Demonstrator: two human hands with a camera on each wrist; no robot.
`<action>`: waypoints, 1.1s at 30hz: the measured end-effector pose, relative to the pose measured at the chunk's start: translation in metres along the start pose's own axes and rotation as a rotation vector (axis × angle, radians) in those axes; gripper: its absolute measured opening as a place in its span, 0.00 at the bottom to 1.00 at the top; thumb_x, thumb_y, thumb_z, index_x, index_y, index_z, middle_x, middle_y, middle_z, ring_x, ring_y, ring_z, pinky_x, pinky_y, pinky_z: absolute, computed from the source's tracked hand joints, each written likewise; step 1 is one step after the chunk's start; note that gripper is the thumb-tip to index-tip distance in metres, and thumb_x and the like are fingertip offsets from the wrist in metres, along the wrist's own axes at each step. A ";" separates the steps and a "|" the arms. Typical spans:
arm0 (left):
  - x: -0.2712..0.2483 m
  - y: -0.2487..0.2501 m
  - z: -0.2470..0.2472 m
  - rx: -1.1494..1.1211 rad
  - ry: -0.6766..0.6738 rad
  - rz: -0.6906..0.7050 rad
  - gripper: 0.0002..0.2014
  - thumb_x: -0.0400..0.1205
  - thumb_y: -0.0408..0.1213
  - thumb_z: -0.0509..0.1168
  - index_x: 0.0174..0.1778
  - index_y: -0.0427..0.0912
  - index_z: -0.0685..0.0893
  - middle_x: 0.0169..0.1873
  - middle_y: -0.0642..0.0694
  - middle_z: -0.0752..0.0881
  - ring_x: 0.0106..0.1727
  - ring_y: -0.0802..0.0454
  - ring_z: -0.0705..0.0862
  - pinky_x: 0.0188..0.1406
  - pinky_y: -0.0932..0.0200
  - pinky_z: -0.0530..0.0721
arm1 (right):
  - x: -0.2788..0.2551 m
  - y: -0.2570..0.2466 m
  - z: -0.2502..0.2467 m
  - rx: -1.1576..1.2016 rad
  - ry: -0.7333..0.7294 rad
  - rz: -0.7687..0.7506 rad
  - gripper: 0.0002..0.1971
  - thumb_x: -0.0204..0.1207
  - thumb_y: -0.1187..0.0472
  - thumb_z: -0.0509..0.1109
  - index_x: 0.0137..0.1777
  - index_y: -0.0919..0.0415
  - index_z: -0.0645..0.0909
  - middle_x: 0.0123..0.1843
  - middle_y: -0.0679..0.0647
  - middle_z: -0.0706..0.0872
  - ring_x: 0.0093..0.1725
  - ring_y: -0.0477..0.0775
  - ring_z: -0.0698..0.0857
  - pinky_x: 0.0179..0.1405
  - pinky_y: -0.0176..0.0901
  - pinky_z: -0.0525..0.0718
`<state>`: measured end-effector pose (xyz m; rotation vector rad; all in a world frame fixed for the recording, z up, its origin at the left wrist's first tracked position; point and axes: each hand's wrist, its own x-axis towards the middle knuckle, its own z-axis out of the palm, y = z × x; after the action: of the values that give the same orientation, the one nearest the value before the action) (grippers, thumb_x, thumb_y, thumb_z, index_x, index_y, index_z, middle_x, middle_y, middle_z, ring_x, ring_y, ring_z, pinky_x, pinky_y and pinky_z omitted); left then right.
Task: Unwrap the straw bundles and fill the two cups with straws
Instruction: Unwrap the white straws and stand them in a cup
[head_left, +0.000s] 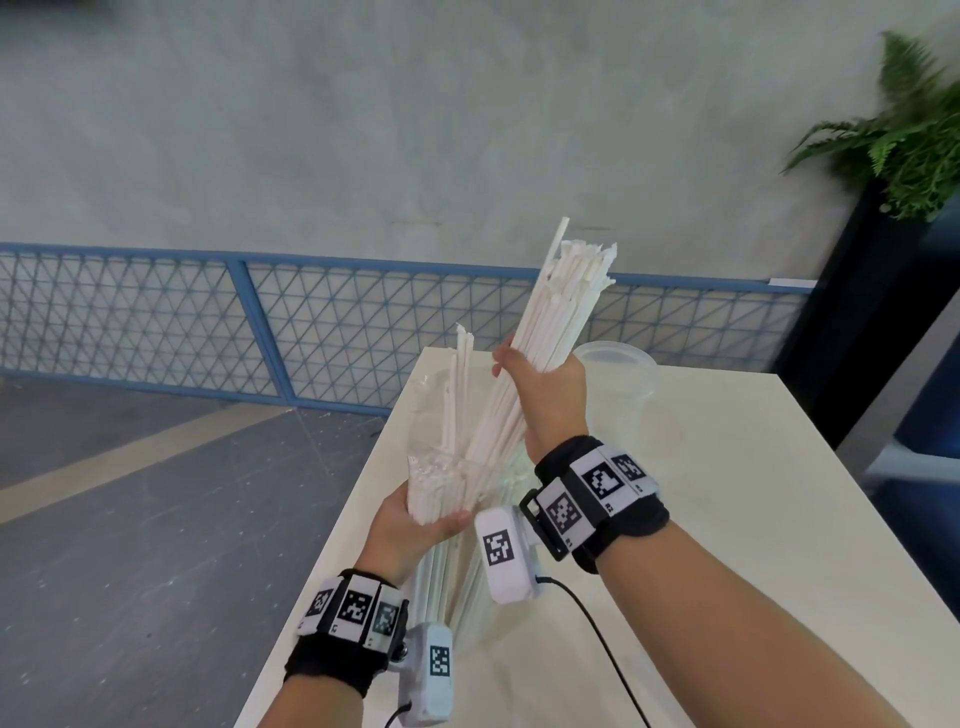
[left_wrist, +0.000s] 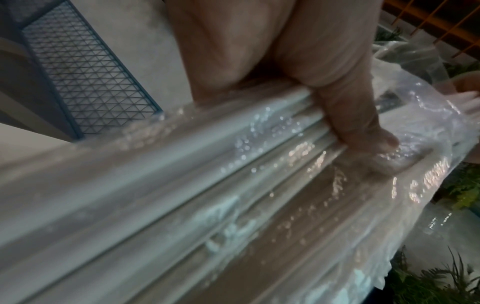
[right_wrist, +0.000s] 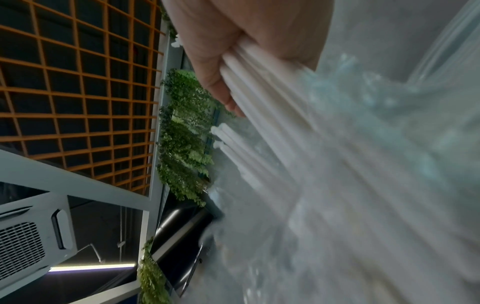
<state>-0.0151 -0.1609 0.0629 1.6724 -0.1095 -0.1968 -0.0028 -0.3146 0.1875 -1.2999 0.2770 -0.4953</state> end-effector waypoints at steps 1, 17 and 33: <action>0.000 0.001 0.000 -0.005 0.008 -0.006 0.19 0.65 0.32 0.79 0.45 0.53 0.82 0.43 0.54 0.89 0.50 0.55 0.86 0.54 0.55 0.82 | 0.003 -0.004 -0.001 0.010 0.008 -0.009 0.04 0.67 0.69 0.73 0.36 0.62 0.80 0.33 0.54 0.82 0.36 0.54 0.82 0.36 0.44 0.80; 0.005 -0.001 -0.008 -0.132 0.083 -0.018 0.15 0.68 0.28 0.77 0.42 0.50 0.82 0.41 0.51 0.87 0.47 0.54 0.85 0.50 0.57 0.79 | 0.034 -0.024 -0.044 0.357 0.189 0.125 0.07 0.72 0.68 0.69 0.33 0.63 0.78 0.28 0.53 0.80 0.24 0.50 0.79 0.25 0.37 0.79; 0.006 -0.008 -0.010 -0.172 0.076 -0.021 0.19 0.60 0.39 0.83 0.44 0.49 0.85 0.41 0.51 0.92 0.52 0.48 0.88 0.58 0.47 0.82 | 0.040 0.031 -0.051 -0.161 0.167 -0.098 0.12 0.72 0.63 0.74 0.54 0.59 0.77 0.45 0.49 0.82 0.45 0.48 0.82 0.48 0.40 0.80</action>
<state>-0.0071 -0.1515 0.0558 1.5084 -0.0167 -0.1540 0.0137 -0.3722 0.1479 -1.4355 0.4000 -0.6780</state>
